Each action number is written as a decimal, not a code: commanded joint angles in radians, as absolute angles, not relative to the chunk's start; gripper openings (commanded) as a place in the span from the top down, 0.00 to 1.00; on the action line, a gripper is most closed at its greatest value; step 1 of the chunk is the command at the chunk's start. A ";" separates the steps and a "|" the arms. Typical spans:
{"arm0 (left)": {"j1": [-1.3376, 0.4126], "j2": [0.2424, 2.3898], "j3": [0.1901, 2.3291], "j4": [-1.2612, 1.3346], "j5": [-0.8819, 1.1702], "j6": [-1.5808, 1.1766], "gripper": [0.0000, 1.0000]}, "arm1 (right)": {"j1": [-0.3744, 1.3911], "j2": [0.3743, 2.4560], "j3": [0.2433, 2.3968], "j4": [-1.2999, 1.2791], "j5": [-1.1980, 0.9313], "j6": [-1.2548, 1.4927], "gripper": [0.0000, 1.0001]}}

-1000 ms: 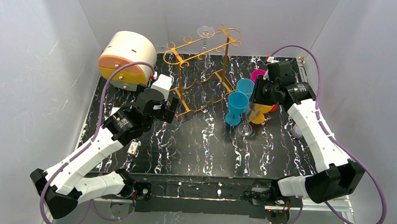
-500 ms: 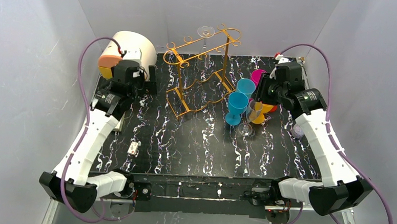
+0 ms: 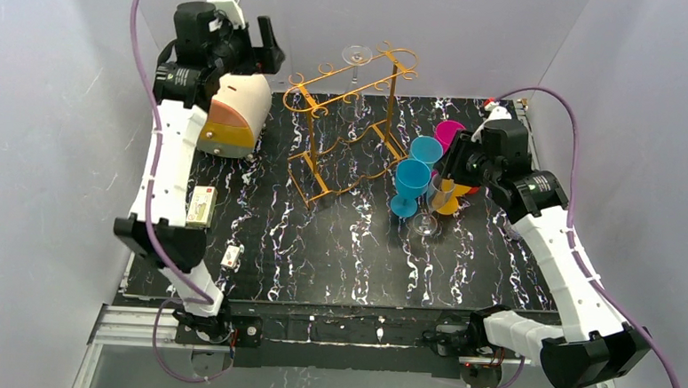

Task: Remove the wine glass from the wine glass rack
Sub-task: Pick up the wine glass from the wine rack.

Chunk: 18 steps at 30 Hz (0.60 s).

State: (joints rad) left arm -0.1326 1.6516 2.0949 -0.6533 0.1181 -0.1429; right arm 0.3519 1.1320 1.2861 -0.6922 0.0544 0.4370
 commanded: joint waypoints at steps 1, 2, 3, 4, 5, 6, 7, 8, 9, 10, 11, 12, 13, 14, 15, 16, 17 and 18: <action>-0.130 1.783 2.255 -0.561 0.483 -0.261 0.02 | 0.351 1.097 1.264 -0.627 0.012 0.449 0.49; -0.130 1.805 2.264 -0.508 0.519 -0.302 0.02 | 0.352 1.096 1.260 -0.626 0.007 0.449 0.49; -0.130 1.821 2.262 -0.436 0.557 -0.340 0.02 | 0.353 1.096 1.258 -0.627 0.007 0.449 0.49; -0.129 1.833 2.252 -0.362 0.578 -0.390 0.03 | 0.351 1.097 1.258 -0.629 -0.008 0.449 0.49; -0.130 1.840 2.231 -0.260 0.598 -0.453 0.03 | 0.352 1.094 1.256 -0.630 -0.029 0.449 0.49; -0.129 1.848 2.204 -0.154 0.625 -0.523 0.04 | 0.353 1.094 1.250 -0.627 -0.034 0.449 0.50; -0.130 1.863 2.191 -0.062 0.643 -0.601 0.05 | 0.352 1.092 1.243 -0.621 -0.039 0.452 0.50; -0.130 1.888 2.198 0.006 0.658 -0.667 0.06 | 0.352 1.092 1.238 -0.620 -0.034 0.456 0.51; -0.132 1.925 2.229 0.048 0.670 -0.725 0.07 | 0.352 1.096 1.239 -0.627 -0.023 0.468 0.53; -0.139 1.965 2.270 0.058 0.679 -0.760 0.10 | 0.352 1.101 1.243 -0.637 -0.015 0.483 0.55; -0.150 2.009 2.318 0.041 0.679 -0.769 0.13 | 0.352 1.106 1.250 -0.645 -0.015 0.487 0.57; -0.165 2.044 2.352 0.013 0.668 -0.752 0.16 | 0.352 1.111 1.255 -0.651 -0.015 0.488 0.57; -0.187 2.063 2.367 -0.032 0.652 -0.726 0.17 | 0.352 1.112 1.258 -0.652 -0.019 0.490 0.58; -0.210 2.076 2.370 -0.056 0.636 -0.690 0.17 | 0.352 1.109 1.259 -0.651 -0.019 0.488 0.59; -0.235 2.088 2.377 -0.084 0.617 -0.657 0.17 | 0.352 1.106 1.257 -0.645 -0.022 0.485 0.60; -0.255 2.102 2.397 -0.115 0.594 -0.629 0.17 | 0.352 1.099 1.253 -0.636 -0.023 0.479 0.61; -0.272 2.121 2.441 -0.149 0.576 -0.608 0.17 | 0.352 1.090 1.246 -0.626 -0.023 0.472 0.61; -0.289 2.135 2.477 -0.198 0.547 -0.588 0.18 | 0.352 1.082 1.241 -0.621 -0.019 0.464 0.62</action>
State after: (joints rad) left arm -0.1986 2.1181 2.3589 -0.0986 0.5854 -0.6445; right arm 0.3519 1.1122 1.2449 -0.6624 -0.0120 0.4728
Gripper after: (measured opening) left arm 0.834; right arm 0.392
